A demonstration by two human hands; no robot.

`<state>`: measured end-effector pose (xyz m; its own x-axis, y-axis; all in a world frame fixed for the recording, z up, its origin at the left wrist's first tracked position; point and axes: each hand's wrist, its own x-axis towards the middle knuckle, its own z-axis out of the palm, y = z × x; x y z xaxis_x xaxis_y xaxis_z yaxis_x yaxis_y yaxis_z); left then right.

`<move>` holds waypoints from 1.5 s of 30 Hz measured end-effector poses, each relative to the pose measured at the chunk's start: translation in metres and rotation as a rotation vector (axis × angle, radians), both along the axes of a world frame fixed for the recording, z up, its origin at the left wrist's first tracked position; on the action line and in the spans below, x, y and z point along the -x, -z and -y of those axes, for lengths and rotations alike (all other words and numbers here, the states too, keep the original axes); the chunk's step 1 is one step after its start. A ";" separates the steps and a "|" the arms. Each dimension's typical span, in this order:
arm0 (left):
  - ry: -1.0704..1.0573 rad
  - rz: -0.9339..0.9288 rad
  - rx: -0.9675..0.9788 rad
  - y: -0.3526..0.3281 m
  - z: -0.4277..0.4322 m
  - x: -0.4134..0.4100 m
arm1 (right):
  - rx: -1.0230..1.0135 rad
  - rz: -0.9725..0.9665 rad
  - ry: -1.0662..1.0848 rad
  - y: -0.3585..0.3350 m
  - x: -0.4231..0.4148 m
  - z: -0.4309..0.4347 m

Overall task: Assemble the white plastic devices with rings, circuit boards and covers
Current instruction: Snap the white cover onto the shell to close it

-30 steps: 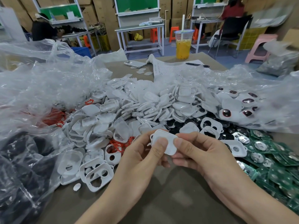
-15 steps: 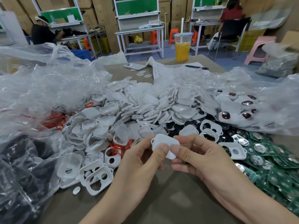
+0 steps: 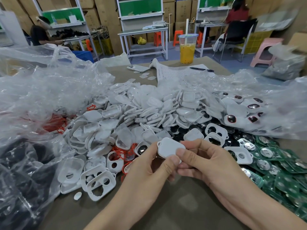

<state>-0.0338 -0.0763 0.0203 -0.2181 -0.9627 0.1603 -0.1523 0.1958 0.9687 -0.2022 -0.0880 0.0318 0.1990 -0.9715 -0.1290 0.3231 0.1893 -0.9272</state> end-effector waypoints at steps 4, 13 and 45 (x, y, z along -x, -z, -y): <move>-0.012 -0.112 -0.042 0.003 0.001 0.005 | -0.017 -0.003 0.015 0.001 0.000 0.002; -0.080 -0.176 -0.079 0.009 0.006 0.007 | -0.018 -0.016 0.064 0.005 -0.003 0.005; -0.198 -0.066 0.071 -0.002 -0.001 0.015 | 0.115 -0.087 0.093 0.007 0.002 0.007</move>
